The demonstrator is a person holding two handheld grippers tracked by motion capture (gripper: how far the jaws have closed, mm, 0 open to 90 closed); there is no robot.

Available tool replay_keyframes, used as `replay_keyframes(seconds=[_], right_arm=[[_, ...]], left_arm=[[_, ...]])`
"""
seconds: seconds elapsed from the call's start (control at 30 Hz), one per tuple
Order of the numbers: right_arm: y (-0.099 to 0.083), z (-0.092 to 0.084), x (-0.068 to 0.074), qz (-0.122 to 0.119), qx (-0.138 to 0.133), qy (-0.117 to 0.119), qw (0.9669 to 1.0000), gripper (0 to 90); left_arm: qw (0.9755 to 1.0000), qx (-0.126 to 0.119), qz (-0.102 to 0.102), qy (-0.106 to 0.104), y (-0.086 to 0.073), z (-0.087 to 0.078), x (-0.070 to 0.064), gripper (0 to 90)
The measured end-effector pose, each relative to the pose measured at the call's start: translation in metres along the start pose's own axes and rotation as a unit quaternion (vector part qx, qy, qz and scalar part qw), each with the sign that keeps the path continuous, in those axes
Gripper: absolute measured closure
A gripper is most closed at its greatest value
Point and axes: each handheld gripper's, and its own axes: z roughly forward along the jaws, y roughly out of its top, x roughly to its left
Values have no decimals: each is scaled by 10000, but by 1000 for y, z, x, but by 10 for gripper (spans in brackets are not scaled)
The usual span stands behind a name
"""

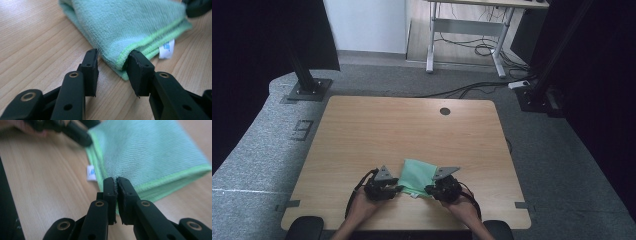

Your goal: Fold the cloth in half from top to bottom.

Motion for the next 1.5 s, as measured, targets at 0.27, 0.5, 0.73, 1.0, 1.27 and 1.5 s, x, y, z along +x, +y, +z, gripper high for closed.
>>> replay_keyframes(seconds=[0.27, 0.5, 0.73, 1.0, 1.27, 1.5], right_arm=[[-13, 9, 3, 41, 127, -14, 9999, 838], [-14, 9, 2, 35, 109, -35, 9999, 843], [-14, 9, 5, 0, 117, -100, 9999, 841], [-18, 5, 9, -122, 156, -217, 9996, 843], [-26, 0, 15, -181, 277, -374, 9988, 846], [-27, -1, 12, -84, 255, -296, 9992, 849]], left_arm=[[9998, 108, 28, -134, 2, -2, 1, 576], [9971, -450, 61, -606, 22, -36, 9, 486], [9996, -224, -140, -113, 42, 2, 14, 407], [9987, 250, 20, 436, 30, 18, 8, 347], [9994, 164, -140, 262, 28, 17, 8, 342], [9985, -298, -310, 333, 56, 9, 21, 285]])
